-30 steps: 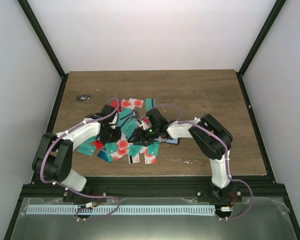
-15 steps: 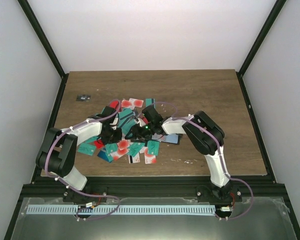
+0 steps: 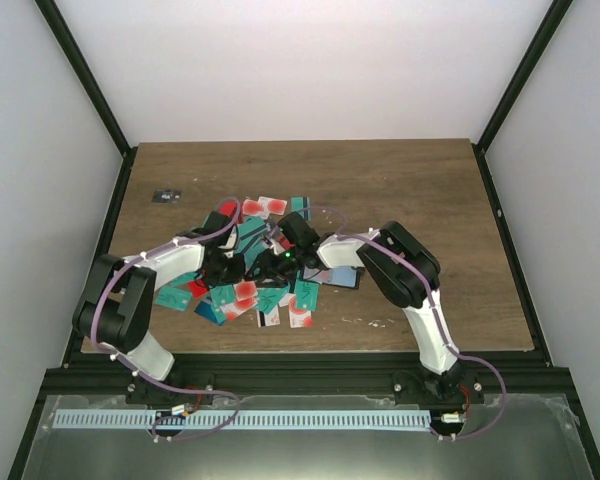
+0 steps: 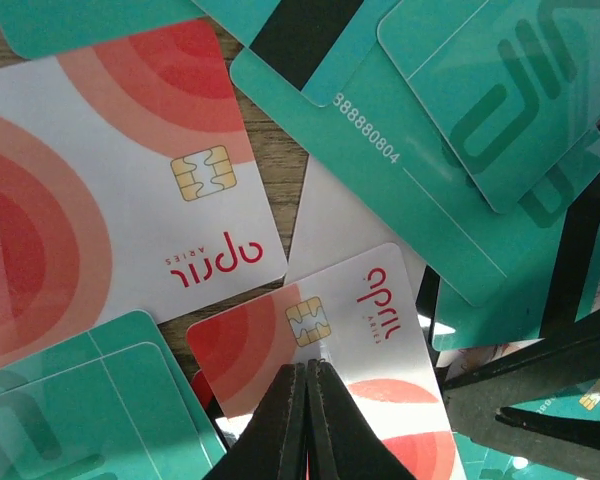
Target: Put the credit cards into the card holder
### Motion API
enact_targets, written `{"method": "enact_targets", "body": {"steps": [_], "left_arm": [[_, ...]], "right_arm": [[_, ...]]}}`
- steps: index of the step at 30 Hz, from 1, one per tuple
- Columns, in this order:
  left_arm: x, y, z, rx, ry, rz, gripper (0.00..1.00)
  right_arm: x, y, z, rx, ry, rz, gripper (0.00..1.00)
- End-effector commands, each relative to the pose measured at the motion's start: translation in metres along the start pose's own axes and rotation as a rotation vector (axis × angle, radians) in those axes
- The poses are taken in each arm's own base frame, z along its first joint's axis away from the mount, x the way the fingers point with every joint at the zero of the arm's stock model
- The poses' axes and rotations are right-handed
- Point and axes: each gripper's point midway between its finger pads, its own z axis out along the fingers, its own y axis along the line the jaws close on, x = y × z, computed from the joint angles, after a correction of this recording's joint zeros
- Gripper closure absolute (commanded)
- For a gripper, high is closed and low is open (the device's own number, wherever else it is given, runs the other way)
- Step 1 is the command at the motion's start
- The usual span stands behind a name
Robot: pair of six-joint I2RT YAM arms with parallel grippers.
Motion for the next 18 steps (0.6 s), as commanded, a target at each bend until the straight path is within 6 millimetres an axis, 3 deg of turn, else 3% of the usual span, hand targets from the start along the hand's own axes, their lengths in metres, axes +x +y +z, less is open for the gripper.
{"method": "enact_targets", "body": {"steps": [1,18], "left_arm": [[0.038,0.019,0.016,-0.051,0.125,-0.068,0.96],[0.068,0.028,0.006,-0.024,0.086,-0.277,0.96]], "right_arm": [[0.011,-0.003,0.009,0.003,0.046,0.066,0.52],[0.015,0.0,0.013,-0.095,0.058,0.154,0.54]]}}
